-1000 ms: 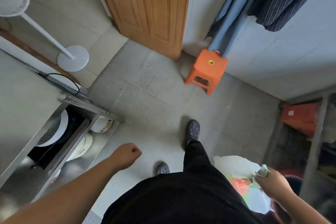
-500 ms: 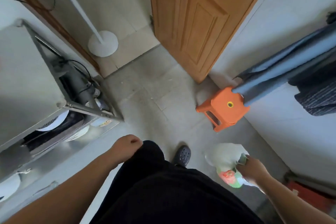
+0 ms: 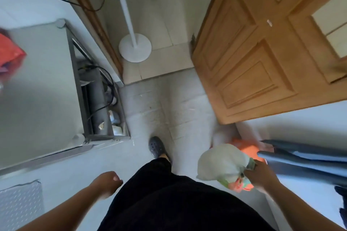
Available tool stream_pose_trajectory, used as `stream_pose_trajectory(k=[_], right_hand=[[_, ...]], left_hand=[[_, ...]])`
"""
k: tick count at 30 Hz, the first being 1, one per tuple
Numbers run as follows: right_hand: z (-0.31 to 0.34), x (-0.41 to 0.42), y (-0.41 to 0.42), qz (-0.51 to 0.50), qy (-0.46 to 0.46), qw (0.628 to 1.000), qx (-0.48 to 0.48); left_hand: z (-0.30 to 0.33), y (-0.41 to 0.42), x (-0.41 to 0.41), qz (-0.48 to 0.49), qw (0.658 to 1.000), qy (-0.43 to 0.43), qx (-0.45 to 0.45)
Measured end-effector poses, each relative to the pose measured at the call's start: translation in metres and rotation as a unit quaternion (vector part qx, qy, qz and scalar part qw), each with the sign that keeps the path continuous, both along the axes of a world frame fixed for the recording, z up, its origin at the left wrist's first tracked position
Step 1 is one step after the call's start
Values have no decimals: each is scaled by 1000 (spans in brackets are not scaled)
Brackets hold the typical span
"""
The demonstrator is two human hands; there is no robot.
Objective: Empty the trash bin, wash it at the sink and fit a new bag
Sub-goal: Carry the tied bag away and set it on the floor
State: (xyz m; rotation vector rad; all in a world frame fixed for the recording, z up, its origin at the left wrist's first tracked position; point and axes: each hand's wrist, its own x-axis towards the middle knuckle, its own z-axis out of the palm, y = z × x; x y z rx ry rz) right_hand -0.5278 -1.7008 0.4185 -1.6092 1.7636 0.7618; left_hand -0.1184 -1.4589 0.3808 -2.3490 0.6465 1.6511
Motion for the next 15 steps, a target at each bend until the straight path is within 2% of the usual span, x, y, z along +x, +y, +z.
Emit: stream_pose_trajectory(k=[2, 6, 10, 12, 15], right_hand=[[3, 19, -30, 44, 33, 998, -4], [7, 58, -91, 40, 27, 998, -27], [7, 110, -155, 110, 34, 993, -39], [3, 140, -191, 141, 24, 989, -48], [-6, 192, -250, 185, -3, 982, -35]], left_hand=[[1, -28, 18, 41, 999, 6, -21], [13, -91, 46, 193, 976, 41, -88], [22, -141, 62, 377, 912, 78, -141], [20, -152, 66, 390, 905, 87, -148], [4, -159, 67, 410, 903, 63, -113]])
